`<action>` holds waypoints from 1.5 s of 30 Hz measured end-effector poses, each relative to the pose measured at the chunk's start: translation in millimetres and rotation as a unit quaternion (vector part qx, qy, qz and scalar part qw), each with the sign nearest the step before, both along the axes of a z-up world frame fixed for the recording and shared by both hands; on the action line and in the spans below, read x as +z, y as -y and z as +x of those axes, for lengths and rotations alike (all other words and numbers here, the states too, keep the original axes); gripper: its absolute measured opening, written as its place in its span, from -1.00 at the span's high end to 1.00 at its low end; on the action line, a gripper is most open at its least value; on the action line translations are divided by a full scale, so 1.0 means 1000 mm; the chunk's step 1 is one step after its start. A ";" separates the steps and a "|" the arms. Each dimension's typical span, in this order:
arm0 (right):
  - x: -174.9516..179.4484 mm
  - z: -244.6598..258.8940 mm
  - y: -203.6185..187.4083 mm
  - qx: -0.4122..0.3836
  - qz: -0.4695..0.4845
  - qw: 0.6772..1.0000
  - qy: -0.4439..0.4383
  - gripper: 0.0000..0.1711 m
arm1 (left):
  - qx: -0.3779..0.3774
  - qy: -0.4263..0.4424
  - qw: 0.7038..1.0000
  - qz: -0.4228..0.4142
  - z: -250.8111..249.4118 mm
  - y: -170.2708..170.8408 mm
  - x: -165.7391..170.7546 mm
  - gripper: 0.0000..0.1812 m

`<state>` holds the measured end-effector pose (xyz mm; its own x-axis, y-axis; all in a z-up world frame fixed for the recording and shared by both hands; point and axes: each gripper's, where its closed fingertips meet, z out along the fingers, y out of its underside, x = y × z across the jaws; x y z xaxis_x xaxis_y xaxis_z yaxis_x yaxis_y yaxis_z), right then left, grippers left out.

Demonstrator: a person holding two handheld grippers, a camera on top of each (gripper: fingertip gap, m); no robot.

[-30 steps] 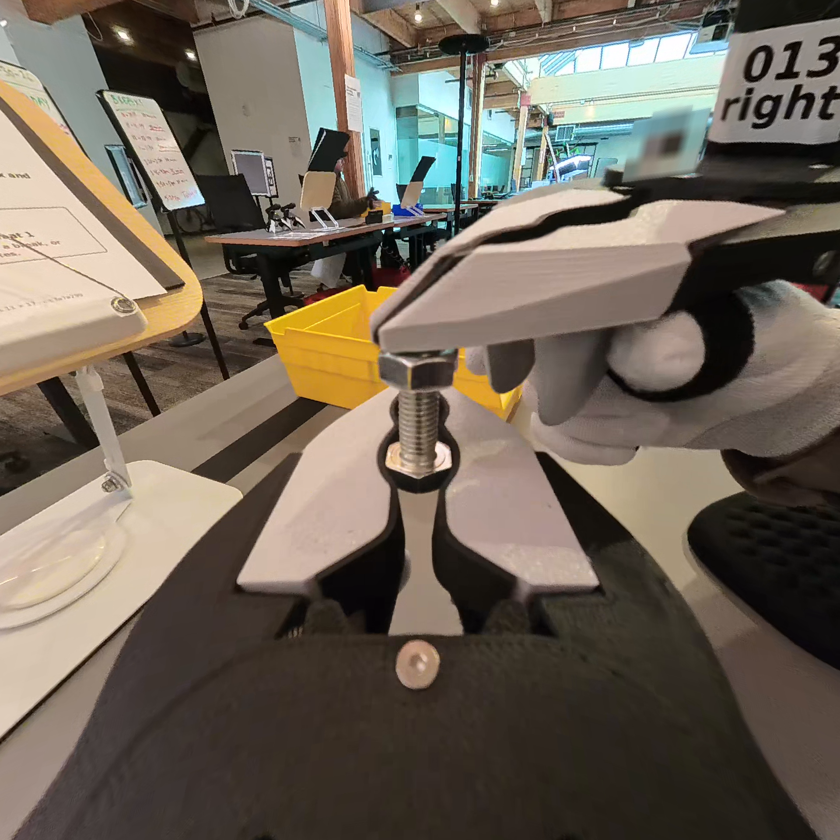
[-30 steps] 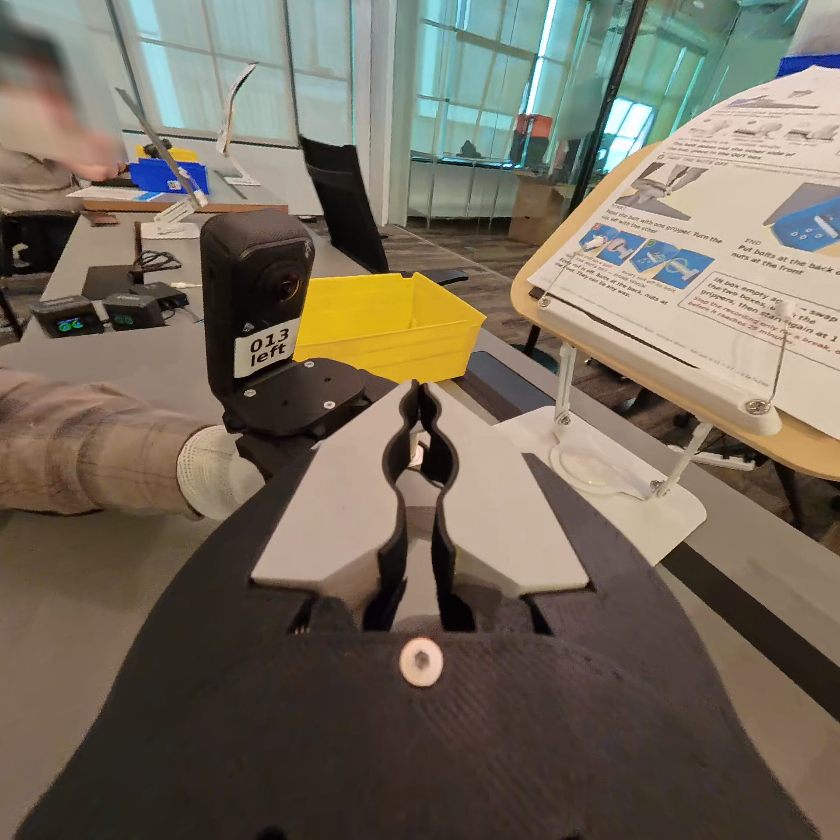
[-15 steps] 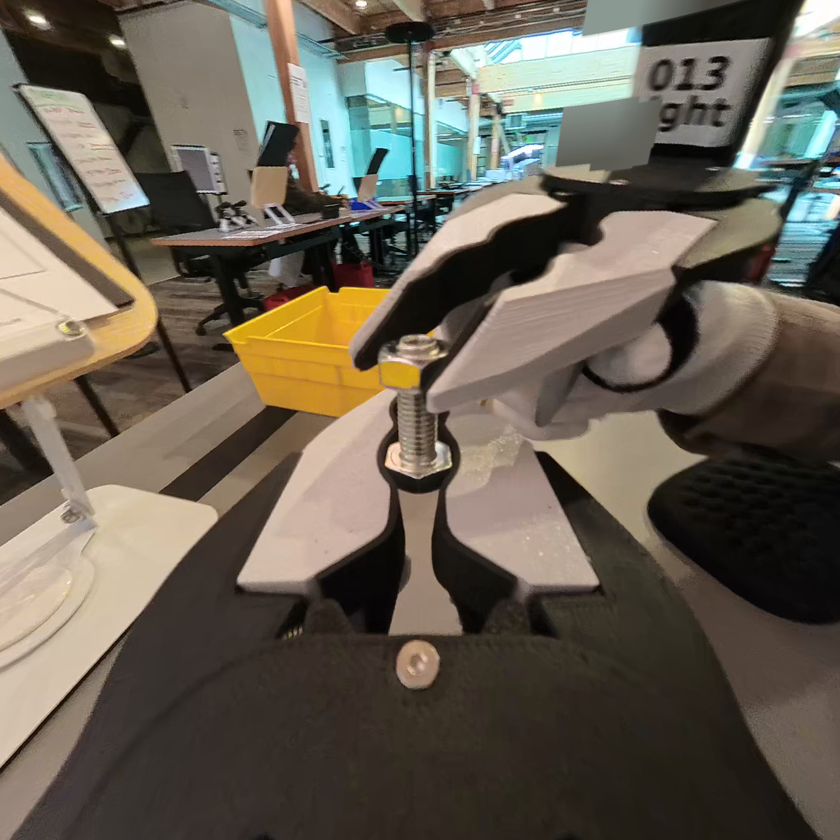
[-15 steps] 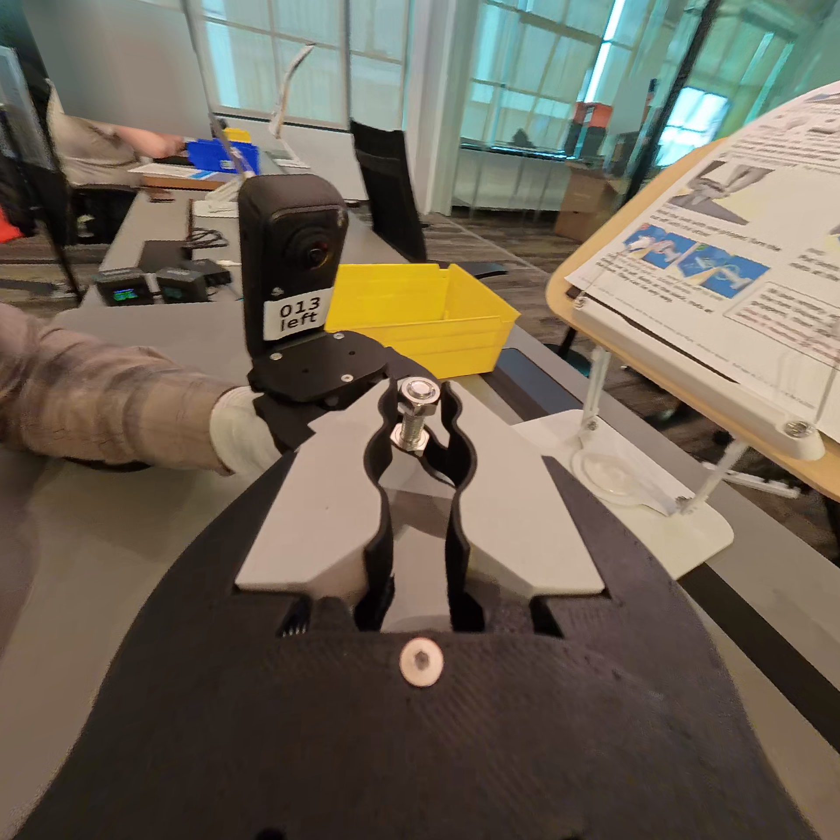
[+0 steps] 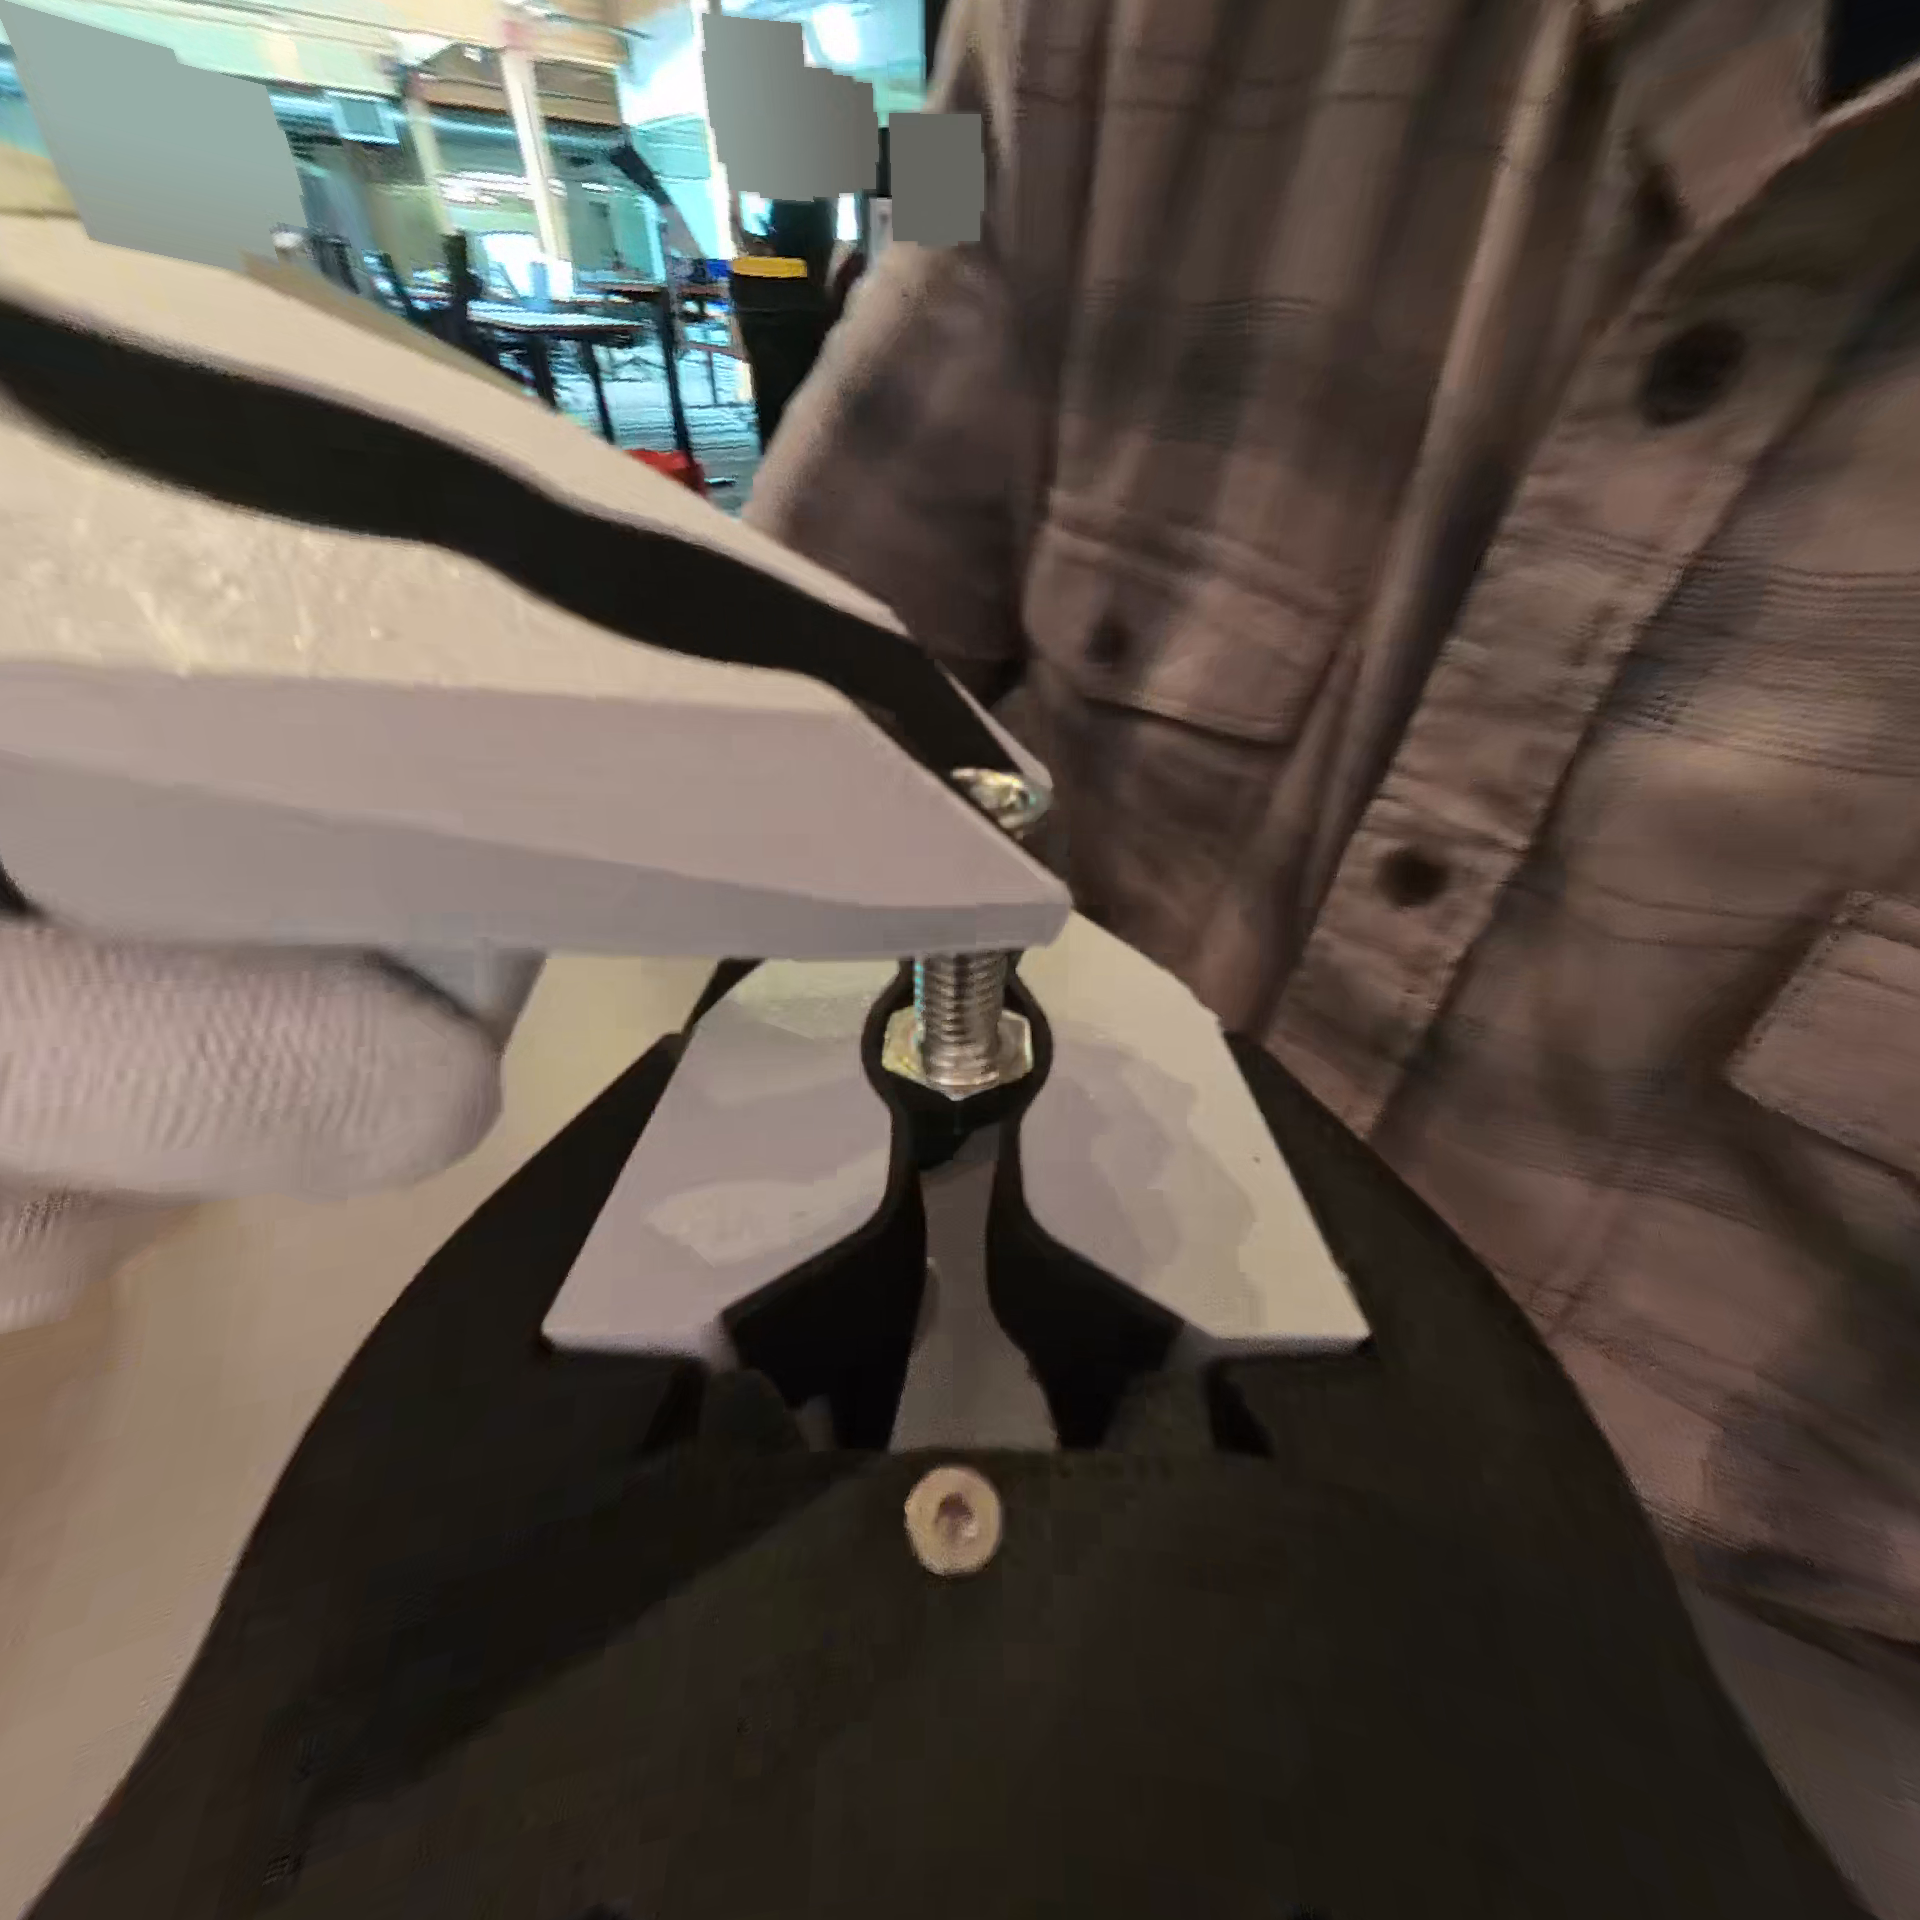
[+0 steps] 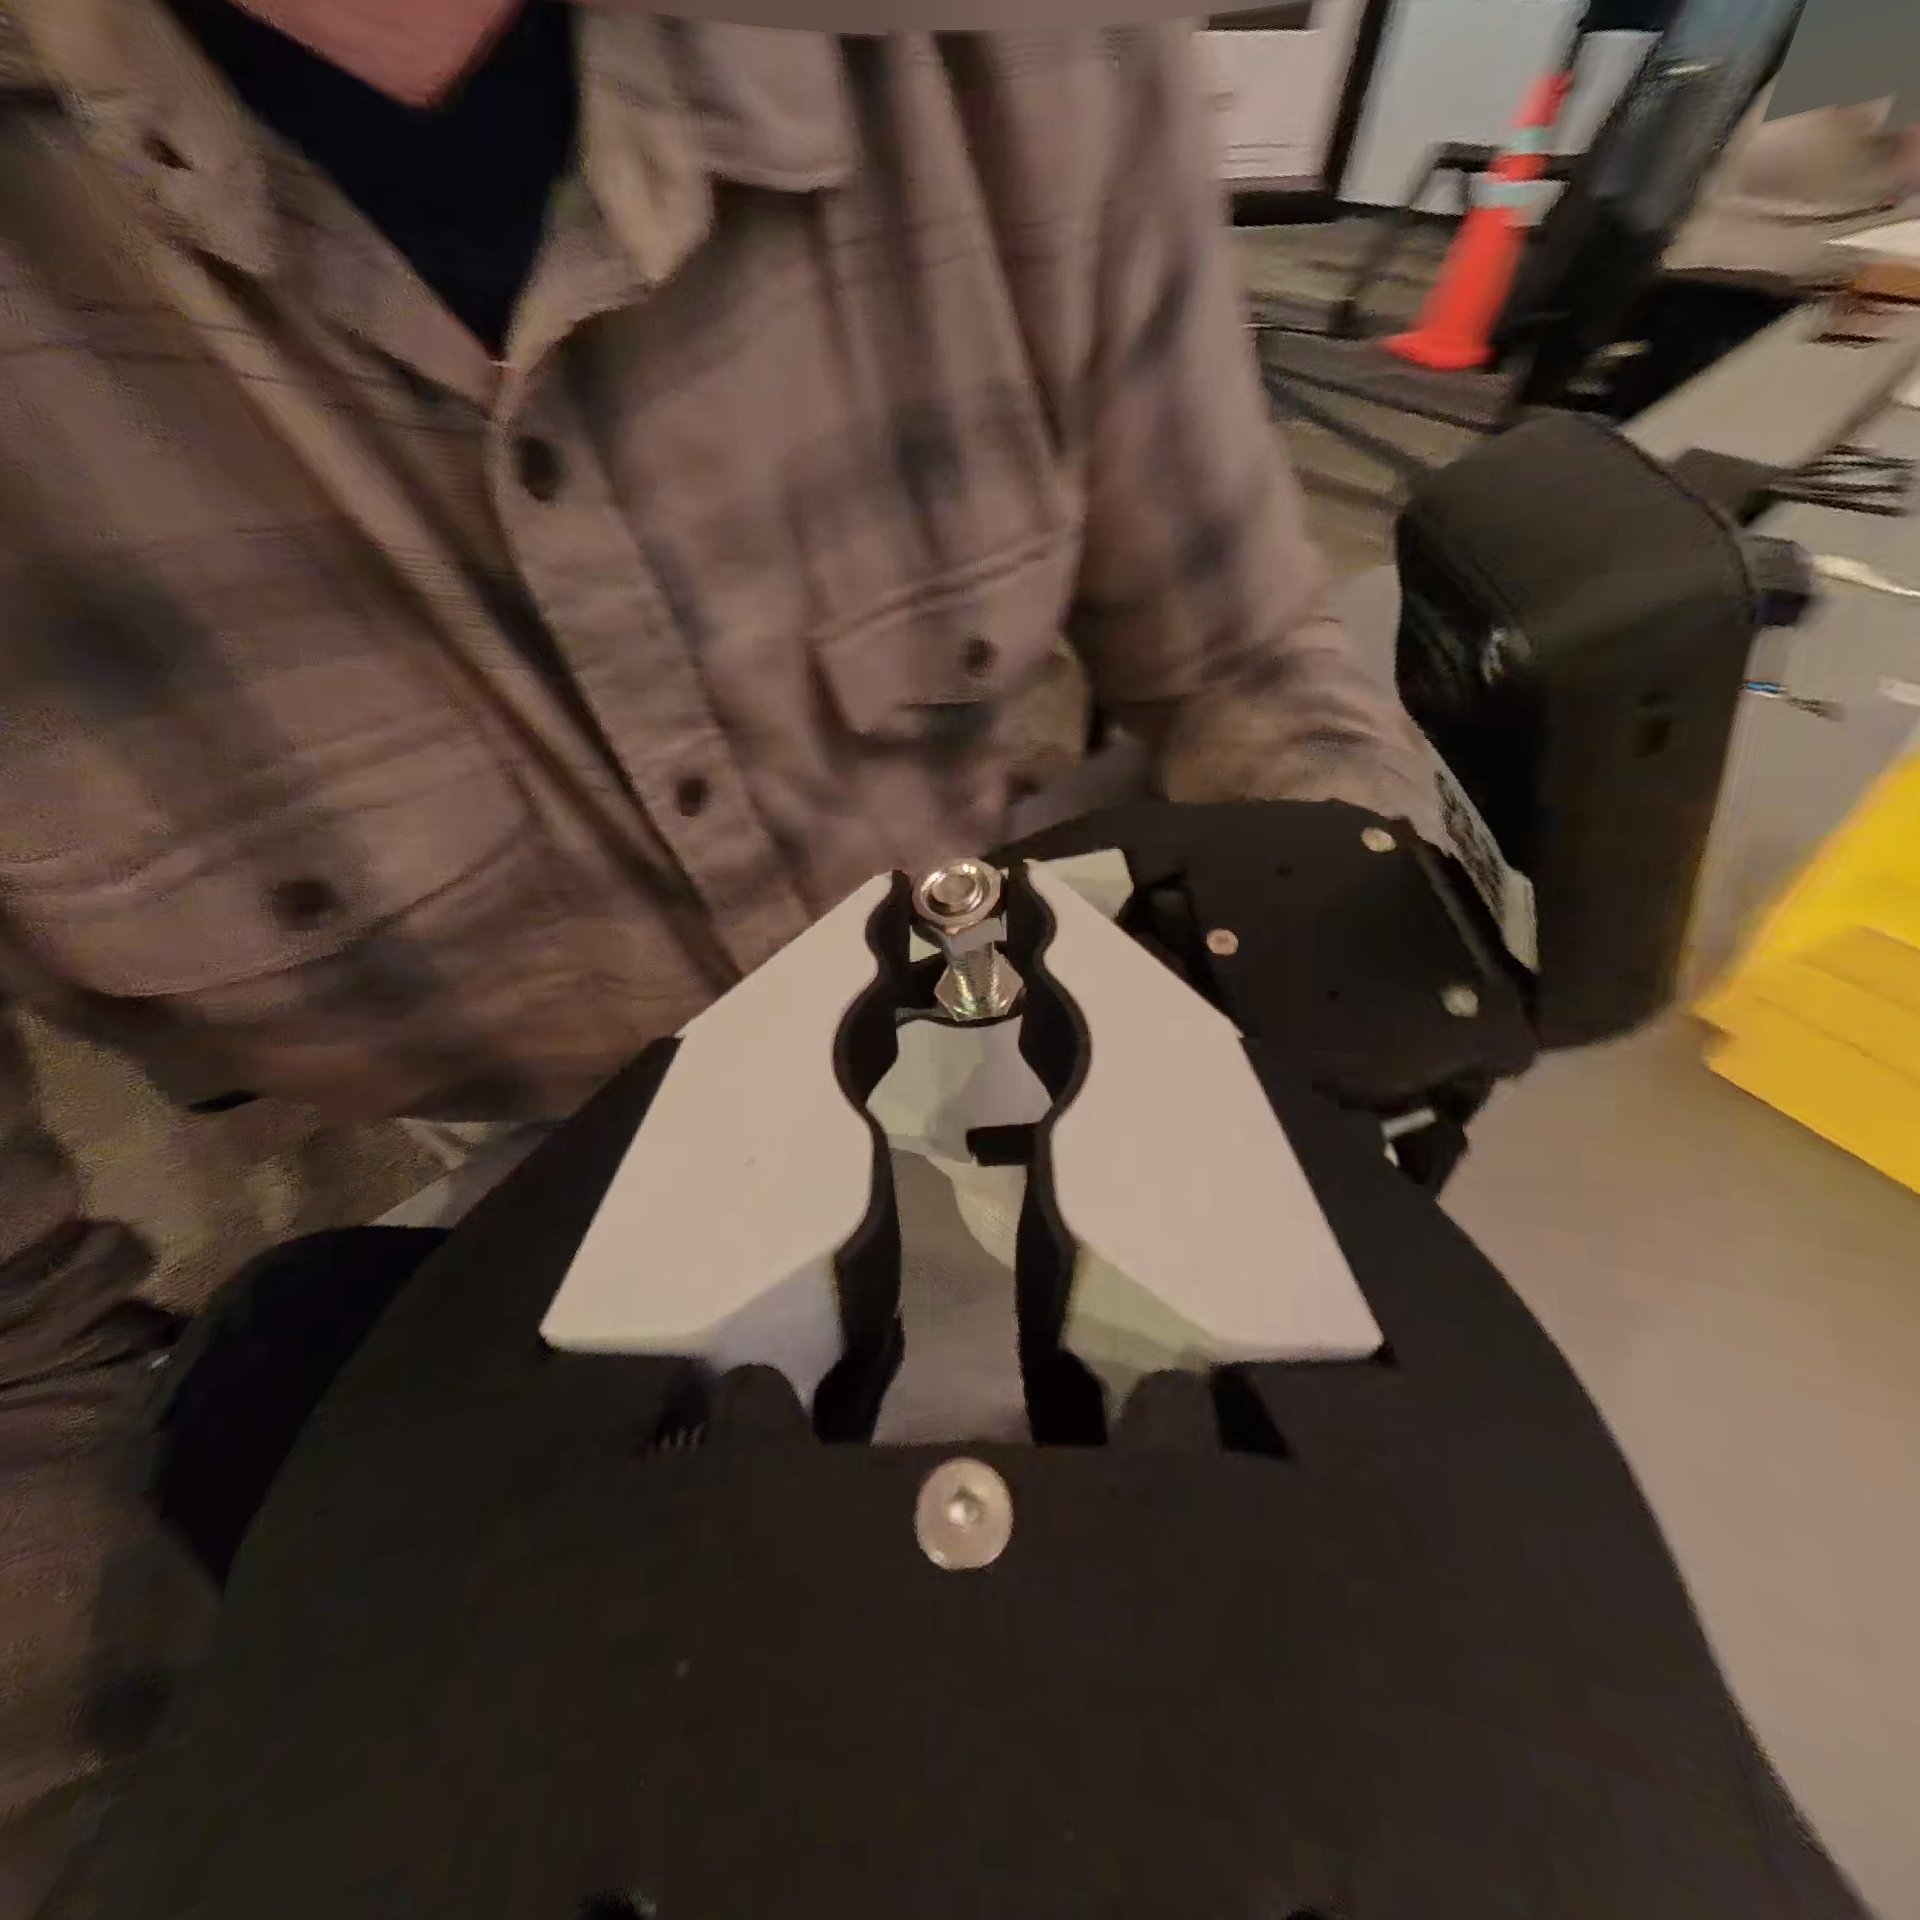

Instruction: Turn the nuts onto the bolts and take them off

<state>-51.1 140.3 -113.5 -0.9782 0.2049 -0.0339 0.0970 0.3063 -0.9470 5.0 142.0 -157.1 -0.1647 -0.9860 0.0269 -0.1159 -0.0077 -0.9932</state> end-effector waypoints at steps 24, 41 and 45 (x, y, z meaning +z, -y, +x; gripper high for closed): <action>-0.007 -0.089 -0.122 -0.644 -0.077 0.748 -0.143 0.74 | 0.464 0.015 0.884 0.046 -0.096 -0.163 -0.010 0.89; -0.008 -0.038 -0.039 -0.234 0.012 0.970 -0.067 0.82 | 0.095 -0.025 0.995 0.002 -0.031 -0.046 -0.013 0.89; -0.011 -0.009 0.007 -0.059 0.020 0.998 -0.020 0.81 | -0.059 -0.034 0.998 -0.016 -0.008 0.016 -0.016 0.90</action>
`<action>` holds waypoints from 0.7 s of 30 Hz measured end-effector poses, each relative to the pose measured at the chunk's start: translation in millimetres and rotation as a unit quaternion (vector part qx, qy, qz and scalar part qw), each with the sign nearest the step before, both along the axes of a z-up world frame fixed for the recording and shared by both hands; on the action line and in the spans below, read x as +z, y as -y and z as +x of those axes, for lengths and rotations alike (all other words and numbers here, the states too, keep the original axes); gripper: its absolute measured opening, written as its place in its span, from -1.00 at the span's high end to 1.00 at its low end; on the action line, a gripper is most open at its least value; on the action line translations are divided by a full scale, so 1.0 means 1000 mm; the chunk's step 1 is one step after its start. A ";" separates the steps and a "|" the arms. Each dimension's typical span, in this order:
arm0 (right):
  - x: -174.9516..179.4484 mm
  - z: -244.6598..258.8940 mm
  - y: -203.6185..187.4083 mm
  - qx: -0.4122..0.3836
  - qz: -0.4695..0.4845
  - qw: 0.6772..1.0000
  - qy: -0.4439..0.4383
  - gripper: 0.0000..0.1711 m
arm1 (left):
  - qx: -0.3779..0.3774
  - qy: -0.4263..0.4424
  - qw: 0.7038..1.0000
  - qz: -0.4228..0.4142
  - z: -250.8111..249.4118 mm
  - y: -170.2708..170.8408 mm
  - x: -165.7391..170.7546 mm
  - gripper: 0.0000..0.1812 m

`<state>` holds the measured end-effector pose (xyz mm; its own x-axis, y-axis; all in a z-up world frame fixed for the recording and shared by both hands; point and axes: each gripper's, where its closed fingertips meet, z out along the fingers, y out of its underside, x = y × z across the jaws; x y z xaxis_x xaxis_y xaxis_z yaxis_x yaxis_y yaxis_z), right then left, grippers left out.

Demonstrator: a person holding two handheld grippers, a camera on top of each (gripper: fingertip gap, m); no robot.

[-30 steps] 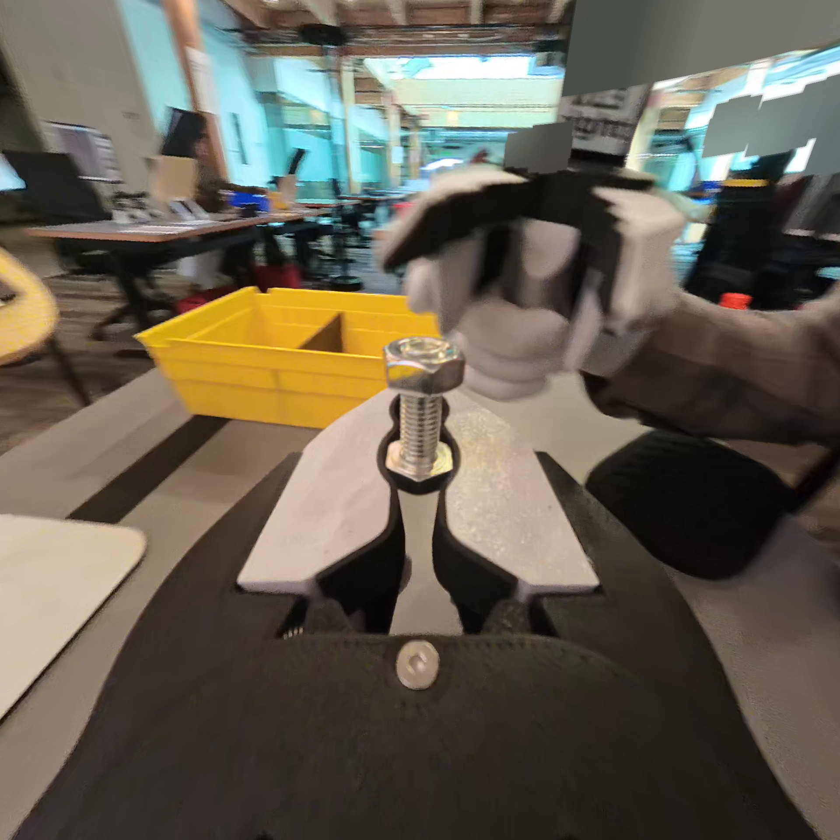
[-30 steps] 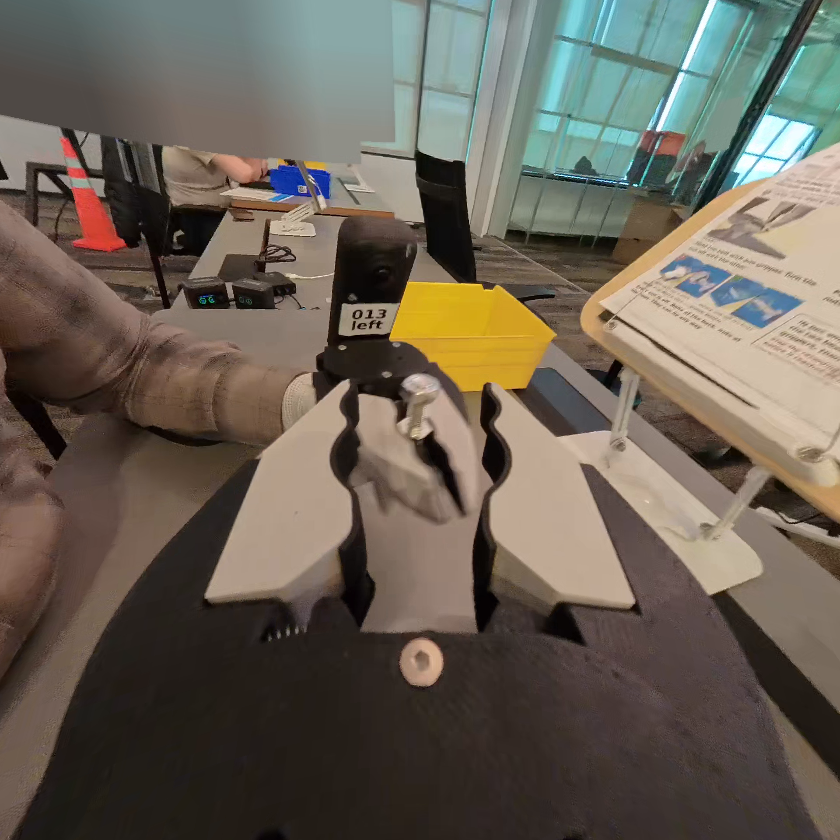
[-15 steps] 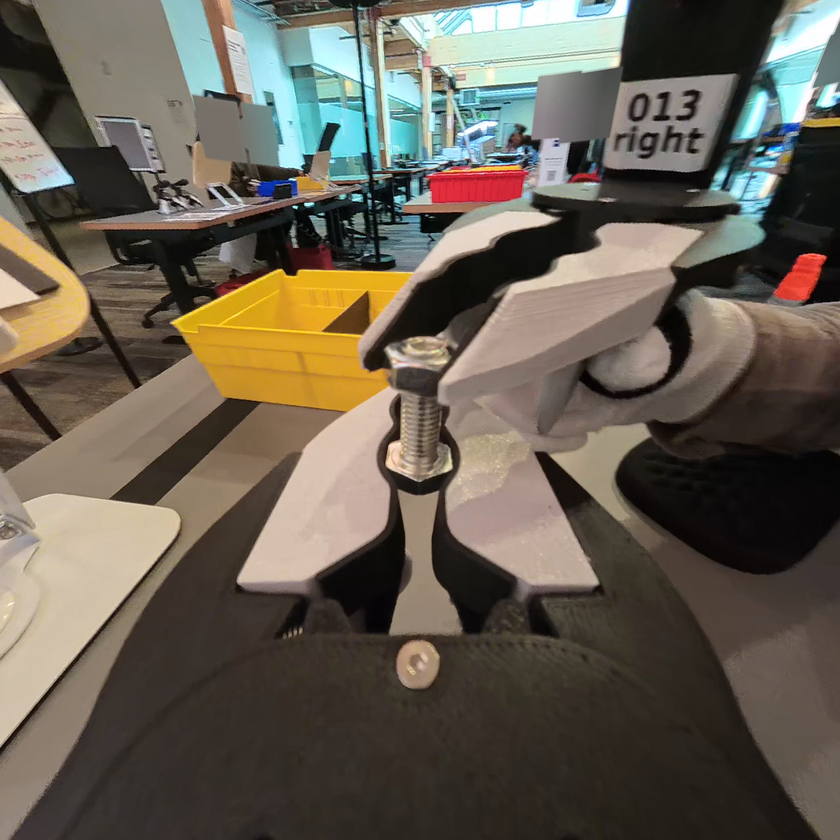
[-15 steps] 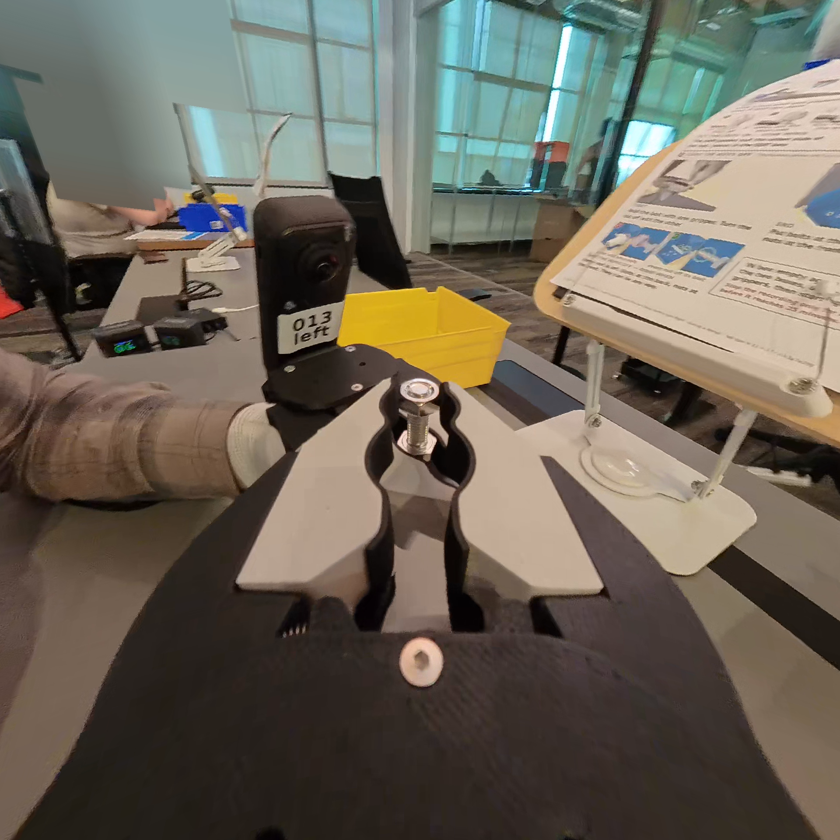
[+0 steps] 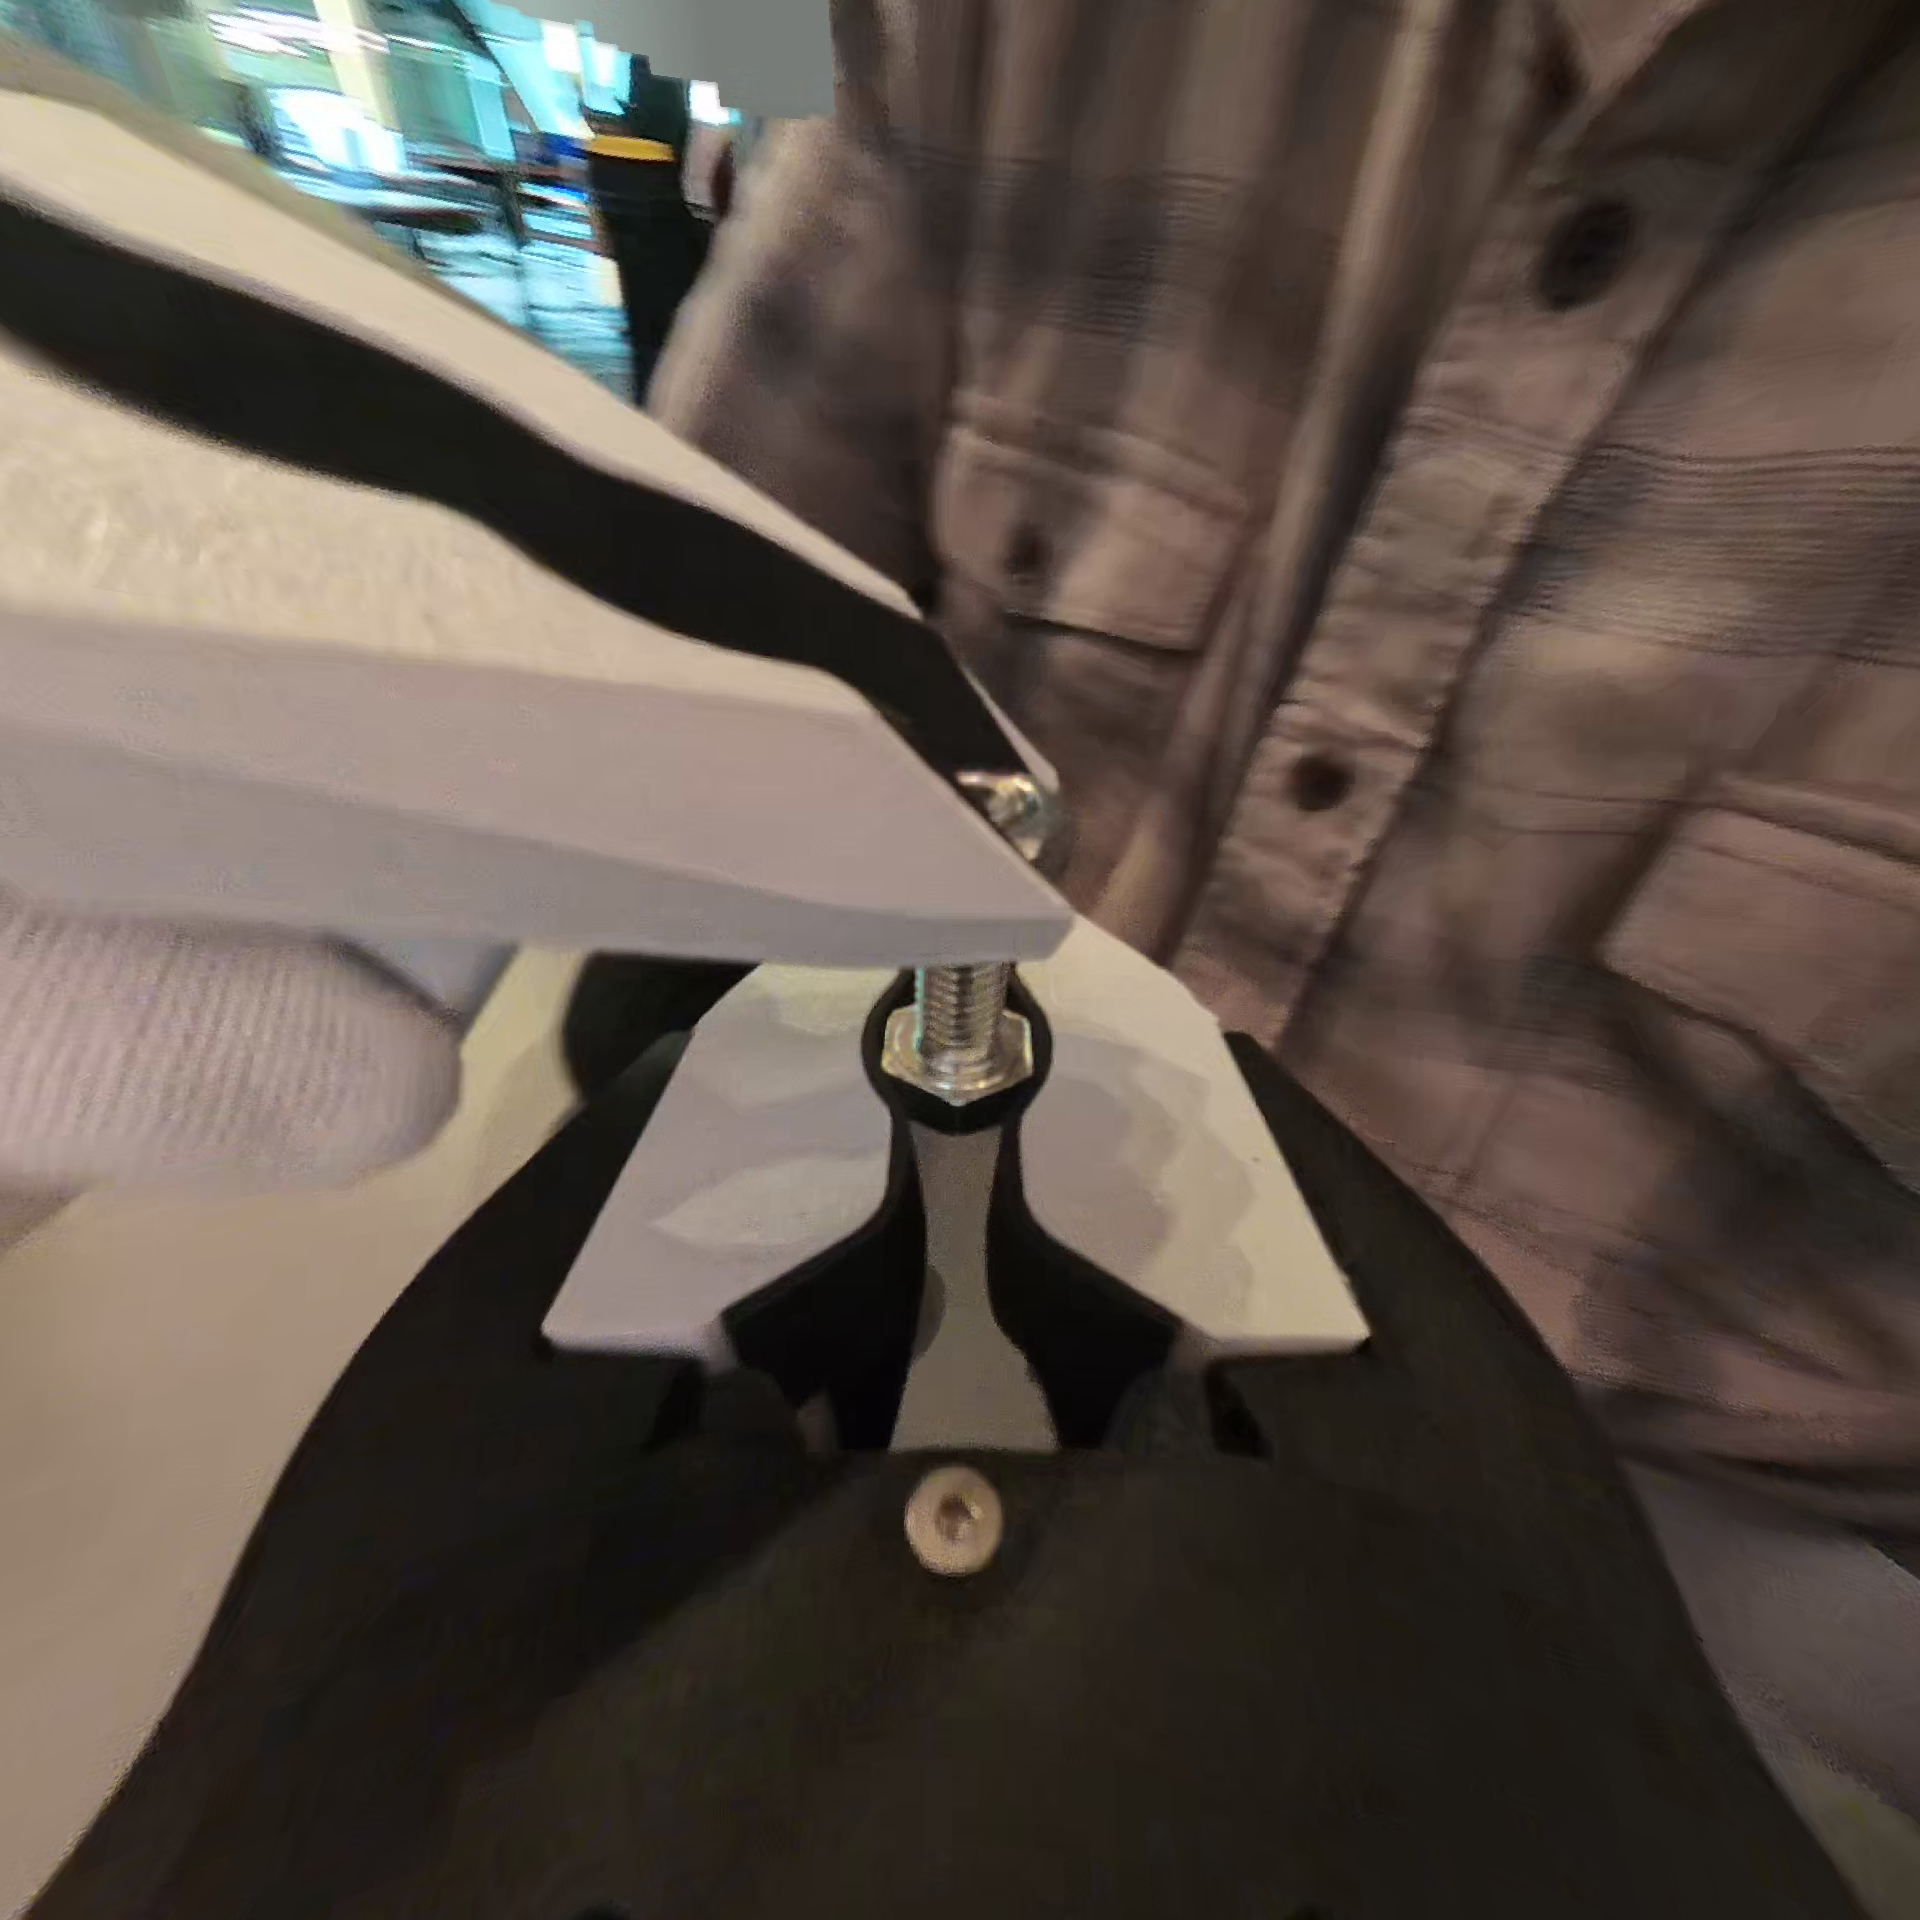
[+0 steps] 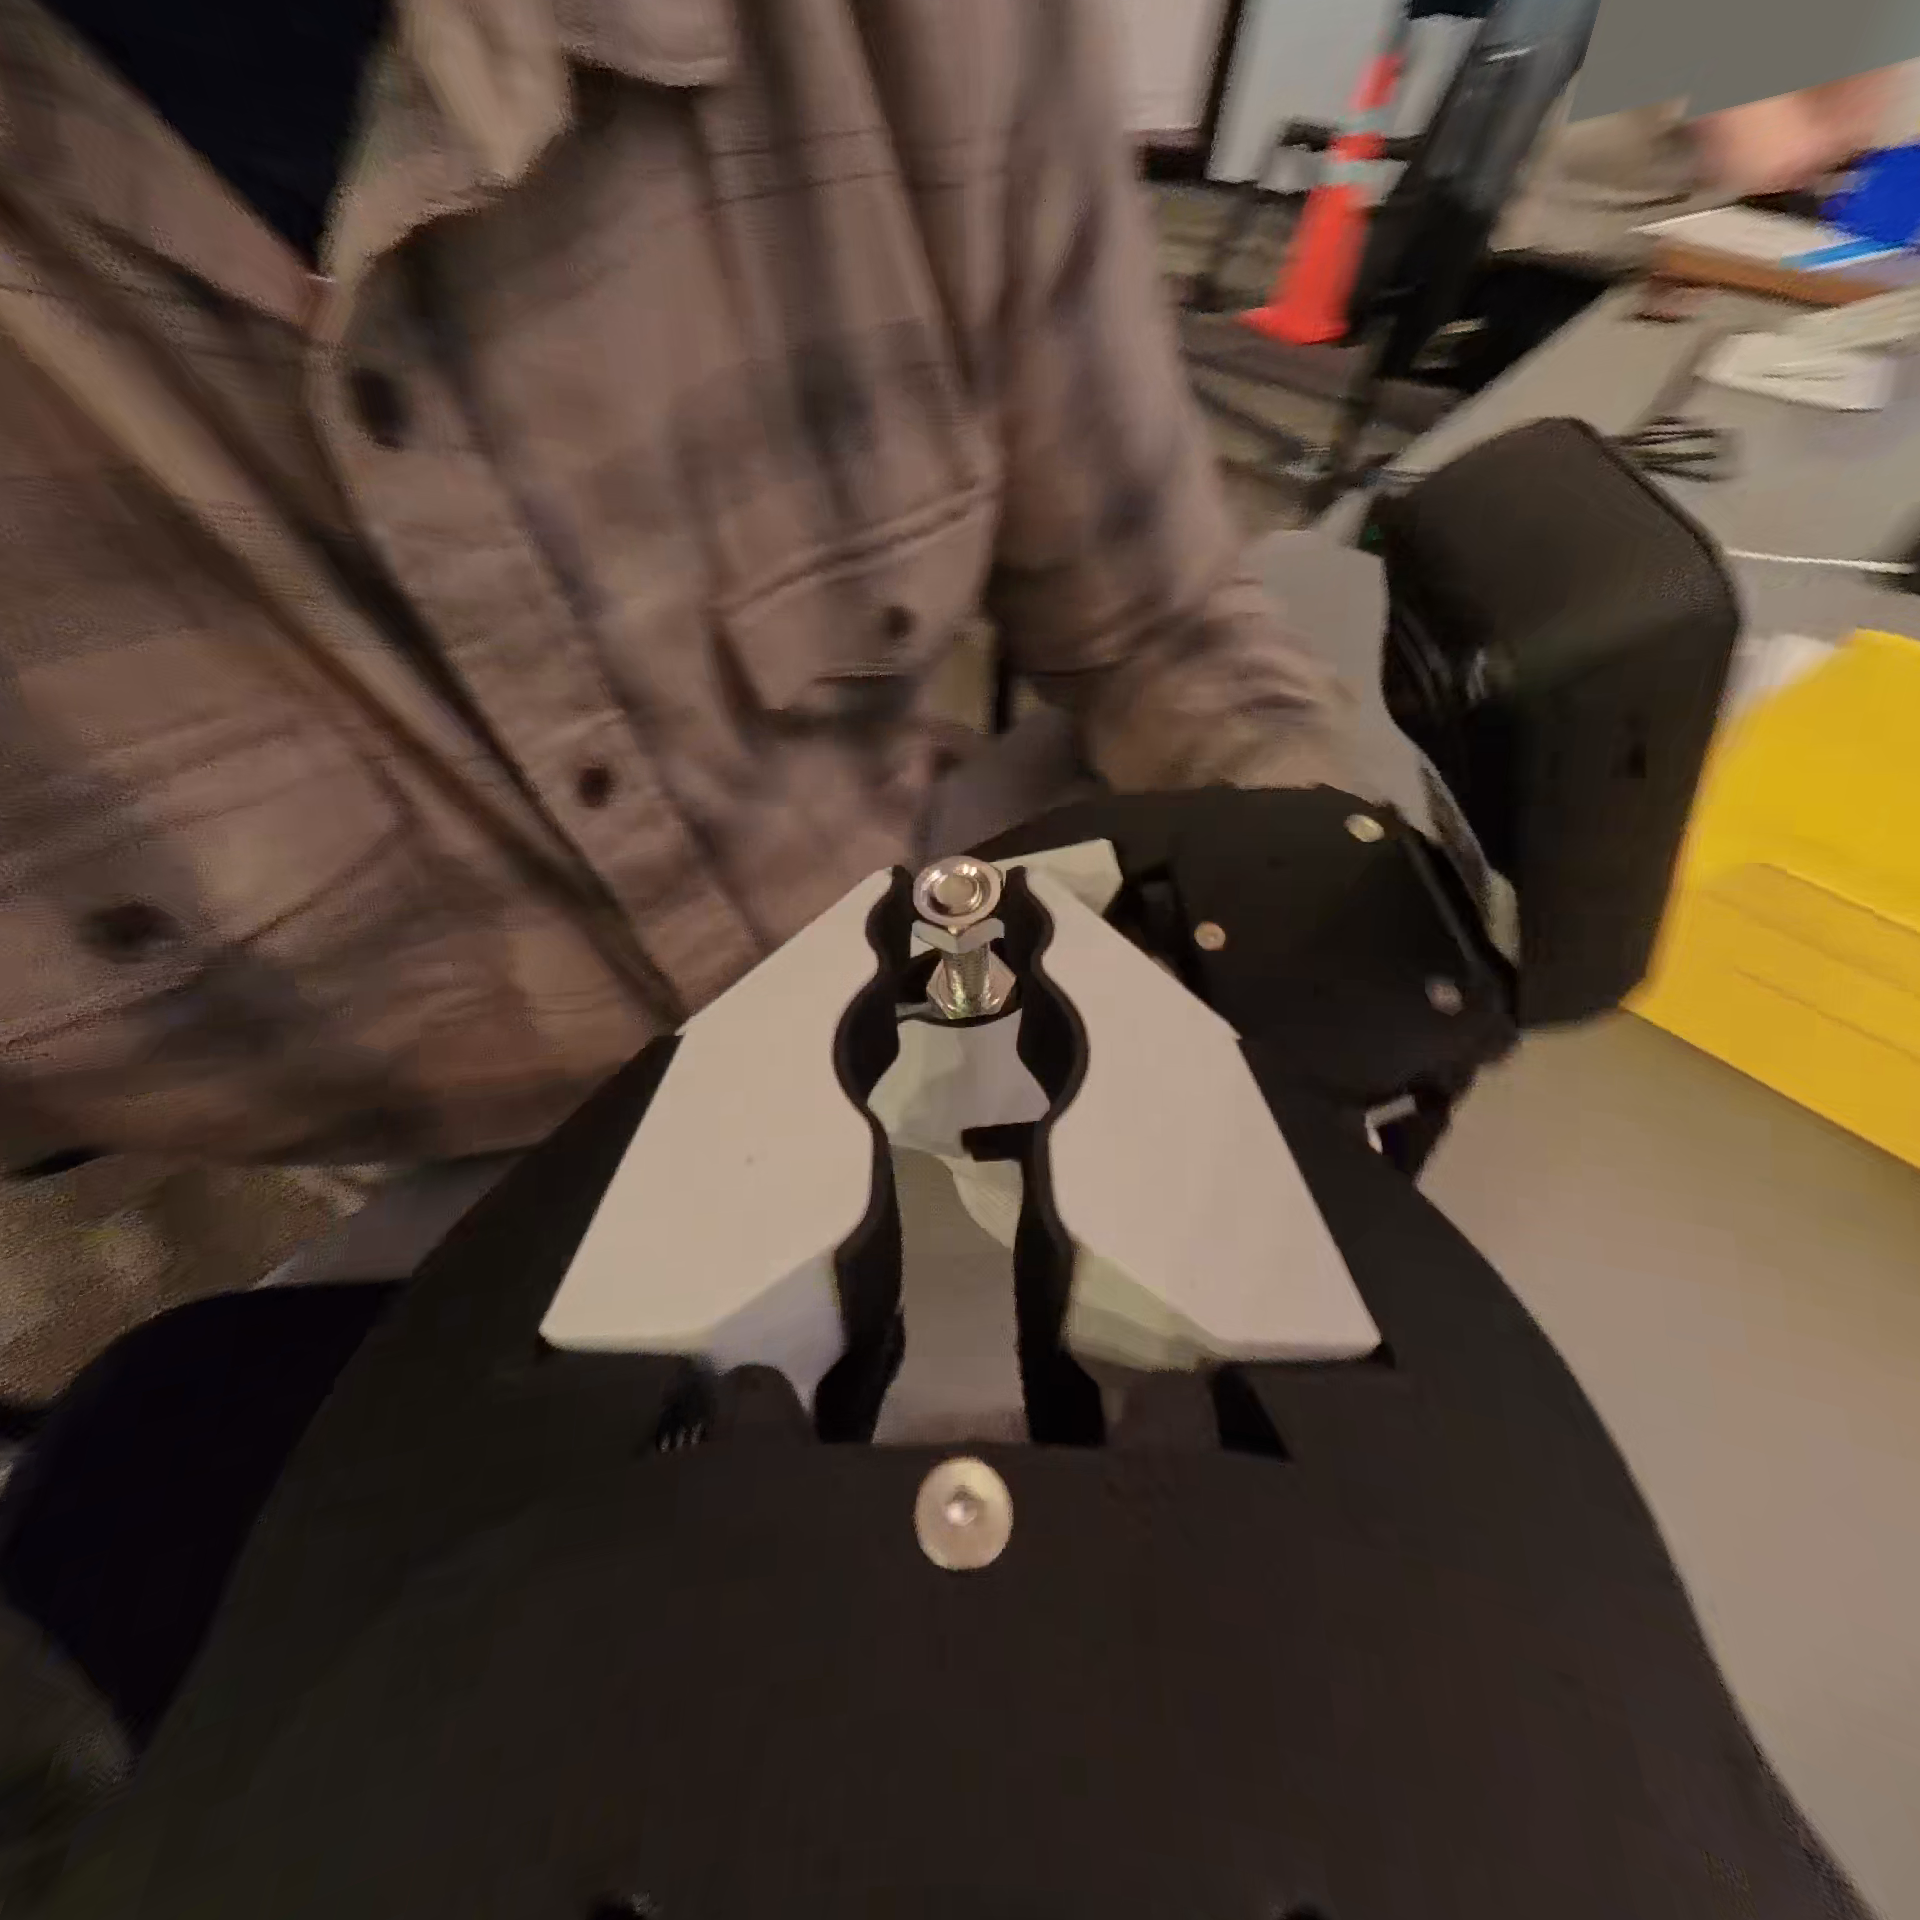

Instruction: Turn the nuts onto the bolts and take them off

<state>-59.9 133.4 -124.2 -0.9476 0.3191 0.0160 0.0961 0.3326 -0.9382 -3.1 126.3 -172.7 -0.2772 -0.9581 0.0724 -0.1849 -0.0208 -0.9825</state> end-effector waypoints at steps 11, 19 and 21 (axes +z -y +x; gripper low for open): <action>-0.011 0.011 0.017 0.047 0.005 0.998 0.028 0.71 | 0.002 -0.017 1.000 0.016 0.005 0.002 -0.010 0.90; 0.025 -0.044 -0.084 -0.366 -0.087 0.918 -0.126 0.27 | 0.279 0.073 0.957 0.006 -0.048 -0.112 0.010 0.89; 0.020 -0.047 -0.094 -0.420 -0.087 0.893 -0.134 0.31 | 0.305 0.077 0.949 0.001 -0.055 -0.122 0.009 0.89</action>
